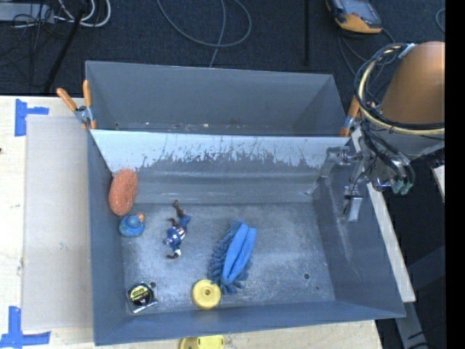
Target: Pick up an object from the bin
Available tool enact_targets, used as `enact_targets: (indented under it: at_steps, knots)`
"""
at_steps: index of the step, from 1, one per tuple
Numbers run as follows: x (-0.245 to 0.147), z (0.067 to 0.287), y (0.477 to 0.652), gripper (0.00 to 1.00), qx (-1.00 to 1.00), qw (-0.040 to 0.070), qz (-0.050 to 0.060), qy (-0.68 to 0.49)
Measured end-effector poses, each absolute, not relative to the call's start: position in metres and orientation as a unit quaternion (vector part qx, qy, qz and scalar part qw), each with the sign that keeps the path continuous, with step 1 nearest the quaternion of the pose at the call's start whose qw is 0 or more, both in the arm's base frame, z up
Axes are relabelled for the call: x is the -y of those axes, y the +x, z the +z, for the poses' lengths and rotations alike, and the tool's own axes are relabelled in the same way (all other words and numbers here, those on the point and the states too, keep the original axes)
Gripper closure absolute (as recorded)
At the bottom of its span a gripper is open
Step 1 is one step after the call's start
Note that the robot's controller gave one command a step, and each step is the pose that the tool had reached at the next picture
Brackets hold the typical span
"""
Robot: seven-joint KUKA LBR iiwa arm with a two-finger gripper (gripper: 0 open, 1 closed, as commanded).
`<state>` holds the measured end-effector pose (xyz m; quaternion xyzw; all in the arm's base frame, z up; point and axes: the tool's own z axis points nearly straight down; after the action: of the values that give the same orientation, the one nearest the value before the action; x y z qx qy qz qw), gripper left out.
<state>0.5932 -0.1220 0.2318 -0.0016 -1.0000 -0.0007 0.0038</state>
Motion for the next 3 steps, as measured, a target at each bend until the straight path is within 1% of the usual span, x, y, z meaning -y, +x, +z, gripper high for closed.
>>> enact_targets:
  at_steps: [1,2,3]
  knots:
    - [0.121,0.237,0.595,0.00,1.000,0.000,0.000,0.000]
    - [0.101,0.203,0.591,0.00,0.998,-0.002,0.001,0.057]
    - [0.036,0.171,0.604,0.00,0.981,0.000,0.000,0.192]
